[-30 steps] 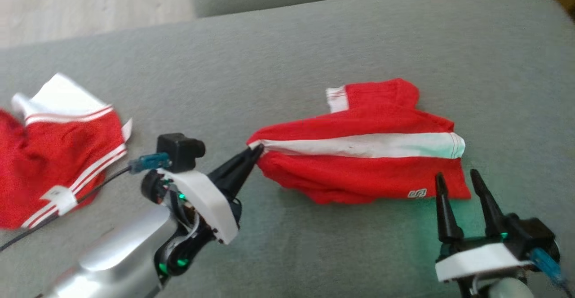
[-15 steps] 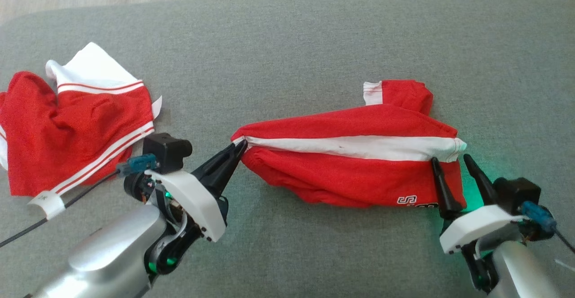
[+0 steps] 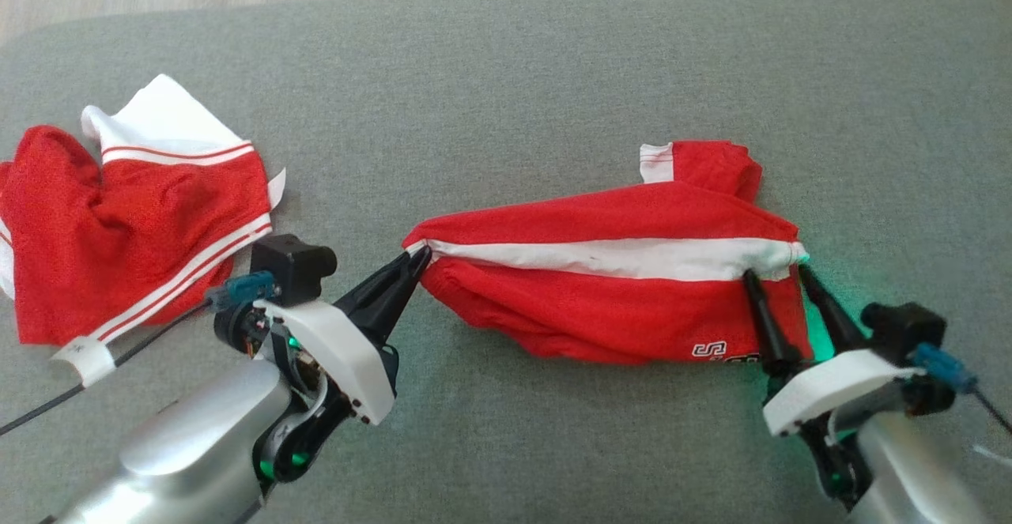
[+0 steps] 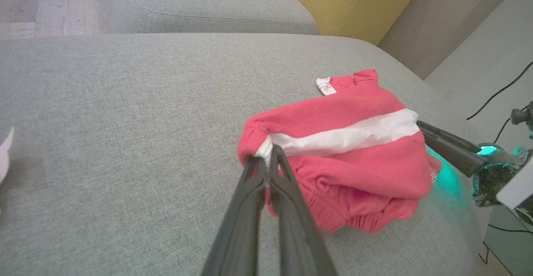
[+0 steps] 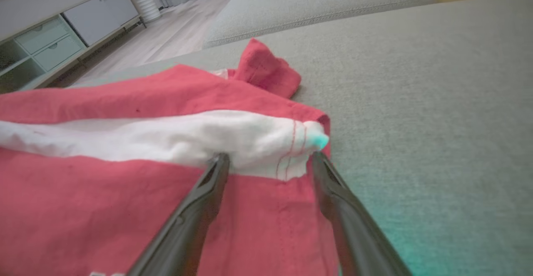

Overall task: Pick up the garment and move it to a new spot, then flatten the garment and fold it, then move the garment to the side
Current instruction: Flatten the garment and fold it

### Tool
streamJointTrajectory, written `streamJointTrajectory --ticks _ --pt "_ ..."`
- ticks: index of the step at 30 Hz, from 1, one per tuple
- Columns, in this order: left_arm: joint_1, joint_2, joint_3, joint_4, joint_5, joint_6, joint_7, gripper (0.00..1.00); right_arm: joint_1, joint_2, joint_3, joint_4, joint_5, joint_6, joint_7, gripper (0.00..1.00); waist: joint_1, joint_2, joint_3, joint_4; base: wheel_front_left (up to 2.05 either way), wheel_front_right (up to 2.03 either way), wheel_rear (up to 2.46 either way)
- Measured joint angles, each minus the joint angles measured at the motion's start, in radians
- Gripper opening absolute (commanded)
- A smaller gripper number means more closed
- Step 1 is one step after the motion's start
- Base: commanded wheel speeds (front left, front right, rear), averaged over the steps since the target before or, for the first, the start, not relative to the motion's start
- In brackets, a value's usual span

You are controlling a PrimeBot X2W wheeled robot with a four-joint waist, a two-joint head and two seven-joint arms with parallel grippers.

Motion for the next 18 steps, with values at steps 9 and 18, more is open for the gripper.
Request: streamJointTrajectory --ticks 9,18 --pt "-0.002 0.002 -0.001 0.035 0.009 0.001 0.000 0.00 -0.054 -0.052 0.078 0.007 0.146 0.000 -0.007 1.00 0.0000 0.0000 0.010 0.005 0.00 0.00 0.00" --pt "-0.003 0.000 -0.002 0.069 0.009 0.000 -0.004 0.00 -0.068 -0.102 0.188 0.007 0.284 0.000 -0.010 0.00 0.0000 0.0000 0.006 0.013 0.00 0.00 0.00"
